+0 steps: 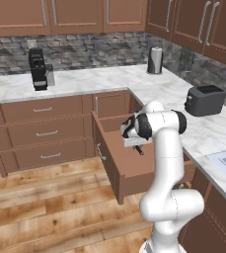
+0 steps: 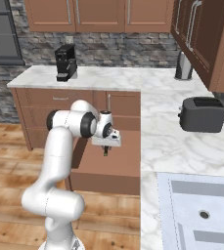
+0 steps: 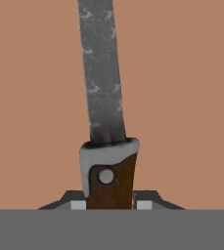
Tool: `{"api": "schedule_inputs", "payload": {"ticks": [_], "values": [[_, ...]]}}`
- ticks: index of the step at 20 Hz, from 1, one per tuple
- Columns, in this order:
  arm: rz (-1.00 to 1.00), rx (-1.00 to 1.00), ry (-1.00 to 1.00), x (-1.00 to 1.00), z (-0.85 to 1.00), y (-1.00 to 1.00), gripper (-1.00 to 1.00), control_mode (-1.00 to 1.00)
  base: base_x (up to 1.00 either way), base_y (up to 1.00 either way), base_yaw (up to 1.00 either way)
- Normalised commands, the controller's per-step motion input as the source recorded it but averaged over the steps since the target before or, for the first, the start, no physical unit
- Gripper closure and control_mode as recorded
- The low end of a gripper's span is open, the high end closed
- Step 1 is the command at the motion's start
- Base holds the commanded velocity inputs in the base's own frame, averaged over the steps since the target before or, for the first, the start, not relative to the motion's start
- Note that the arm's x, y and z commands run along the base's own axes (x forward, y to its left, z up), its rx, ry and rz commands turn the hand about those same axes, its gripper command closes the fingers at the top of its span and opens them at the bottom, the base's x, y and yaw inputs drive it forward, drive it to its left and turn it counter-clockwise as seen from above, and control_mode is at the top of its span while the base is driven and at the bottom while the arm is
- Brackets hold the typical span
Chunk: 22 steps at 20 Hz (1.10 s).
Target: Pick up the metallic utensils from the counter and place them in the open drawer. Make sure not to pick up any wooden utensils.
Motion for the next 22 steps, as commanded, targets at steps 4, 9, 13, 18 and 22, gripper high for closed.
{"api": "schedule_inputs", "payload": {"ticks": [4,9,13,18,22], "values": [[0.00,0.00,0.00,0.00,-0.57,-0.04,1.00,-1.00,0.00,0.00,0.00],[0.00,0.00,0.00,0.00,-0.48,-0.07,1.00,-1.00,0.00,0.00,0.00],[0.00,0.00,0.00,0.00,-0.09,-0.01,1.00,-1.00,0.00,0.00,0.00],[0.00,0.00,0.00,0.00,0.00,0.00,-1.00,-1.00,0.00,0.00,0.00],[0.00,0.00,0.00,0.00,0.06,0.00,-1.00,-1.00,0.00,0.00,0.00]]}}
